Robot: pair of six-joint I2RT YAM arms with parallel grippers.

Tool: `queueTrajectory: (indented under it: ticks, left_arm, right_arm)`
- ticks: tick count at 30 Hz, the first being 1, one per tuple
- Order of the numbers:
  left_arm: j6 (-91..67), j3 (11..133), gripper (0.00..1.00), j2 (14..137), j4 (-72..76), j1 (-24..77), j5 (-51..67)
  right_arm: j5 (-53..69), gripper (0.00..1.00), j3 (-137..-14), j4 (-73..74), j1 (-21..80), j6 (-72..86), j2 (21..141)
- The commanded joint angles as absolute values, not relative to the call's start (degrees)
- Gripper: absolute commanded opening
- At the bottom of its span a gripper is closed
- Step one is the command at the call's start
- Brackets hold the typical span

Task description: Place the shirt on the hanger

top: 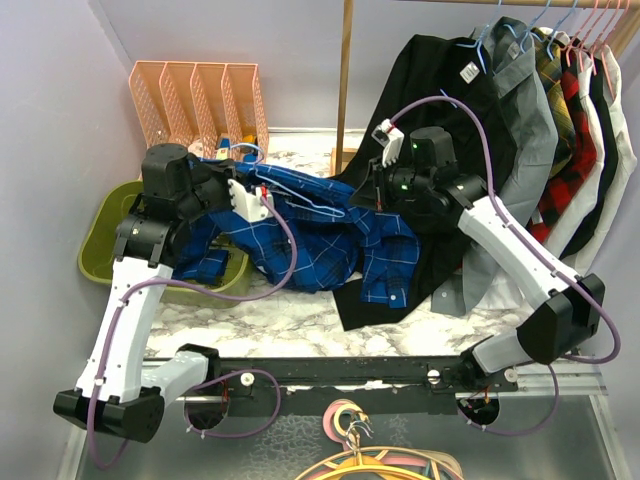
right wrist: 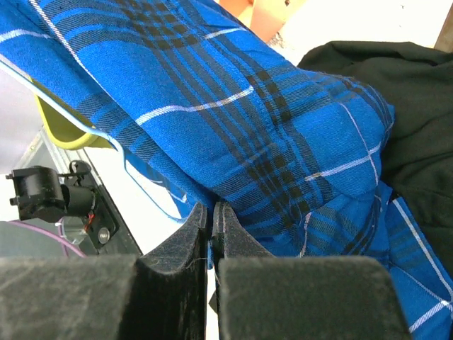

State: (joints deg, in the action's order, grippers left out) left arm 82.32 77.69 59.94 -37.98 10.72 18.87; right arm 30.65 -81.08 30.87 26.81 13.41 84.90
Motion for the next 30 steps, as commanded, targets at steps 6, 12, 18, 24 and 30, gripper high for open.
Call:
queueTrajectory:
  ticks: [6, 12, 18, 24, 30]
  left_arm:
    - [67.5, 84.0, 0.00, 58.7, -27.2, 7.7, 8.4]
    - [72.2, 76.3, 0.00, 57.7, -20.1, 7.7, 2.5]
    - [78.3, 71.0, 0.00, 56.6, -17.1, 8.0, 0.2]
    - [79.9, 67.5, 0.00, 56.5, -12.3, 9.6, -4.2]
    - [64.8, 73.8, 0.00, 59.4, -21.5, 15.7, -6.5]
  right_arm:
    - [15.6, 0.01, -74.9, 41.1, 23.3, 10.5, 82.6]
    - [14.4, 0.01, -77.1, 44.5, 23.4, 11.3, 84.3]
    - [13.4, 0.01, -79.4, 45.7, 23.3, 13.9, 83.0]
    - [19.3, 0.01, -84.2, 50.0, 23.4, 14.4, 83.3]
    - [32.7, 0.01, -82.5, 39.0, 27.0, 22.6, 82.4]
